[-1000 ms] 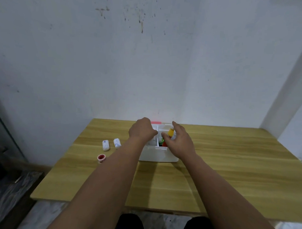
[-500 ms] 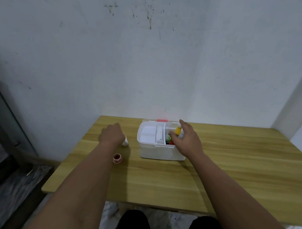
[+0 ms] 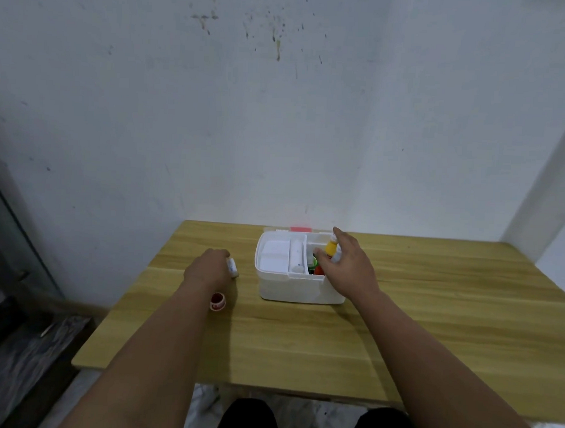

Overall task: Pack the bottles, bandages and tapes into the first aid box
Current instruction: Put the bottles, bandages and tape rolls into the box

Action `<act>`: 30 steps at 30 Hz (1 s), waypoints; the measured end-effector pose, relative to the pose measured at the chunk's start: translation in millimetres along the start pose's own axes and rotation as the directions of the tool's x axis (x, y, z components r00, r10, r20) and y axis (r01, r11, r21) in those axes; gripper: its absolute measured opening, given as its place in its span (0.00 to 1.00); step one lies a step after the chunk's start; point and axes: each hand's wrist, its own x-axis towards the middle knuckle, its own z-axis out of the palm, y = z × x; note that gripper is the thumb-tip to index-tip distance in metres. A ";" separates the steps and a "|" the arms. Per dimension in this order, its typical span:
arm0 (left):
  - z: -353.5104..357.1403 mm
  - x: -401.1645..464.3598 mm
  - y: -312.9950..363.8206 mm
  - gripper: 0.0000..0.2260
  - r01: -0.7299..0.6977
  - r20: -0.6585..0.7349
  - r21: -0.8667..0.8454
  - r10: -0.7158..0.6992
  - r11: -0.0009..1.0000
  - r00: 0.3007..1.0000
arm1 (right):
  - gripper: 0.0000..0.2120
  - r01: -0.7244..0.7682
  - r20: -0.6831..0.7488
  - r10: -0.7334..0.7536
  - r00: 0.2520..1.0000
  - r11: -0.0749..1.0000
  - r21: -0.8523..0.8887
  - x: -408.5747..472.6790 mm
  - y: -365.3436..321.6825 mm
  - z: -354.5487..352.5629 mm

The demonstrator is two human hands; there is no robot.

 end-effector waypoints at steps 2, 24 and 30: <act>1.4 -1.4 0.4 0.22 -0.043 0.028 0.075 0.041 0.996 0.999 | 0.36 0.000 0.000 0.000 1.000 1.000 0.005 -0.1 -0.2 0.0; -8.9 5.5 8.6 0.15 -0.263 0.109 0.283 0.242 0.922 0.964 | 0.35 -0.003 -0.011 0.003 1.000 1.000 0.026 -1.3 -0.7 0.0; -2.7 9.6 -0.8 0.12 -0.220 0.116 0.119 0.207 0.968 0.972 | 0.35 0.007 -0.010 -0.007 1.000 1.000 0.026 -1.2 -1.2 -0.4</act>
